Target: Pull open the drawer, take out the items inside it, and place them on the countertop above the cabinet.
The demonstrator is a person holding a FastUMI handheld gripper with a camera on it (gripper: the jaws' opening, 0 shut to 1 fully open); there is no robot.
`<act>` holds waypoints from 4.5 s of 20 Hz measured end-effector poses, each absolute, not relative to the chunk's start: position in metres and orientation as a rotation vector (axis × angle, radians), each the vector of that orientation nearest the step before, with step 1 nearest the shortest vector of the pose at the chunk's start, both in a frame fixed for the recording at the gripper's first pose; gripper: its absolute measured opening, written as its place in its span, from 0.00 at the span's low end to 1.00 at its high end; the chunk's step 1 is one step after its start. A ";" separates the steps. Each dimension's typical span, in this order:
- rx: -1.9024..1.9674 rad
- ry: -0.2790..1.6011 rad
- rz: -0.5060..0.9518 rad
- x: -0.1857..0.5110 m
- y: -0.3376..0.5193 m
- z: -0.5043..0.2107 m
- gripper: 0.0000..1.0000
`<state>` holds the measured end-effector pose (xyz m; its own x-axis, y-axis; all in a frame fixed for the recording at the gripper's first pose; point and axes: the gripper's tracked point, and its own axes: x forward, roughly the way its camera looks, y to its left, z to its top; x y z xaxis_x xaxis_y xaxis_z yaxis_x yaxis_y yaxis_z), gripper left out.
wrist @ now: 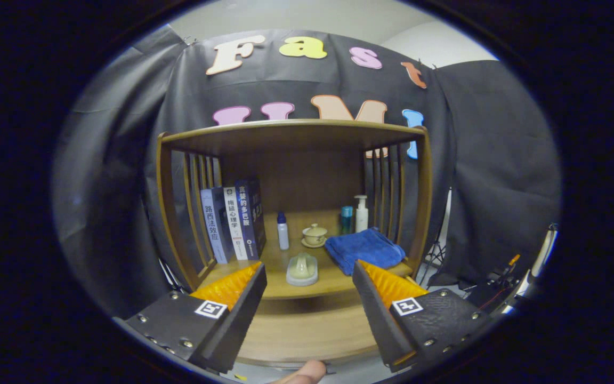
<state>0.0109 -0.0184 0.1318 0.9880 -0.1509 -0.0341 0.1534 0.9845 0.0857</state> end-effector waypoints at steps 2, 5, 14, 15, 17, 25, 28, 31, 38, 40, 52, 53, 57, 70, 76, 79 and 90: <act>0.089 0.013 -0.129 -0.004 -0.015 0.127 0.97; 0.108 -0.008 -0.145 -0.026 -0.022 0.111 0.97; 0.058 -0.015 -0.110 -0.062 -0.007 0.024 0.97; 0.066 -0.029 -0.113 -0.061 -0.008 0.016 0.97; 0.088 -0.025 -0.097 -0.059 -0.005 -0.003 0.97; 0.082 0.043 -0.098 -0.048 -0.018 -0.070 0.97; 0.095 0.064 -0.090 -0.037 -0.017 -0.086 0.97; 0.093 0.060 -0.086 -0.029 -0.017 -0.093 0.97; 0.106 0.097 -0.036 -0.013 -0.012 -0.113 0.97; 0.119 0.084 -0.033 -0.012 -0.011 -0.113 0.97; 0.140 0.048 -0.008 0.023 -0.013 -0.098 0.99; 0.136 0.049 -0.006 0.026 -0.012 -0.101 0.99; 0.137 0.046 -0.007 0.039 -0.013 -0.099 0.99; 0.121 0.042 -0.005 0.113 -0.011 -0.096 1.00; 0.119 0.058 -0.016 0.135 -0.009 -0.095 1.00; 0.113 0.091 -0.022 0.144 -0.007 -0.094 0.99; 0.160 0.132 -0.013 0.164 -0.005 -0.096 1.00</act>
